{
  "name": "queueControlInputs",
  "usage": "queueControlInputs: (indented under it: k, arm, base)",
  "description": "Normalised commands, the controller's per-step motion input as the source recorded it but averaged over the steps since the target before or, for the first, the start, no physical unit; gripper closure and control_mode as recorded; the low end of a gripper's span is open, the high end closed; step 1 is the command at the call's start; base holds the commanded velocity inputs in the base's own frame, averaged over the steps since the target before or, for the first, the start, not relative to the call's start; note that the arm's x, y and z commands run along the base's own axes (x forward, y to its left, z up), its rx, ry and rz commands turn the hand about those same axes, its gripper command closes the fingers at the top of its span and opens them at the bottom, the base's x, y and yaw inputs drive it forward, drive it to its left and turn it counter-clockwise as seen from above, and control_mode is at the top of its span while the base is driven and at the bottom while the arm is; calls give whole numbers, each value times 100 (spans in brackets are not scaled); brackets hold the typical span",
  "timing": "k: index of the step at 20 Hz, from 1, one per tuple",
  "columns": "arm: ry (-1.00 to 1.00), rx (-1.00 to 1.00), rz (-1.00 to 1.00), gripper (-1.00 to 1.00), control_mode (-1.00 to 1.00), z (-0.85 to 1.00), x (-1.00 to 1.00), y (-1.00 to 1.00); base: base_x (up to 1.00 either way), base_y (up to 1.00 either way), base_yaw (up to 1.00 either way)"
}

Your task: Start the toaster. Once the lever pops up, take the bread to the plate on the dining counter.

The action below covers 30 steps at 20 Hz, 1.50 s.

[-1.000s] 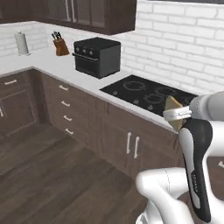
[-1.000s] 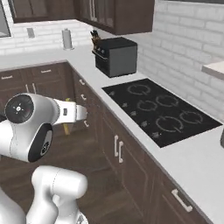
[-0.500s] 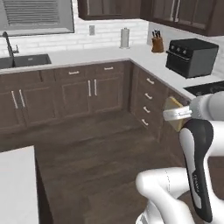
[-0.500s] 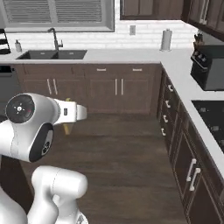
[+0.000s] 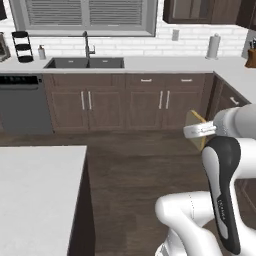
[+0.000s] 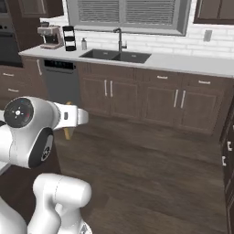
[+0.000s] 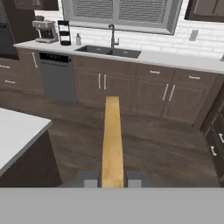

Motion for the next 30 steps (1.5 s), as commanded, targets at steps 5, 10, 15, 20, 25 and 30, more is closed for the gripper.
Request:
queueControlInputs:
  k: [5, 10, 15, 20, 25, 30]
  arm:
    - [0, 0, 0, 100, 100, 0, 0, 0]
    - [0, 0, 0, 100, 100, 0, 0, 0]
    - [0, 0, 0, 100, 100, 0, 0, 0]
    - [0, 0, 0, 100, 100, 0, 0, 0]
    - [0, 0, 0, 100, 100, 0, 0, 0]
    - [0, 0, 0, 100, 100, 0, 0, 0]
  base:
    - [46, -72, 37]
    - [7, -35, 56]
    - [-21, 8, 73]
    - [-20, 26, 72]
    - [-15, 53, 68]
    - [-26, 92, 59]
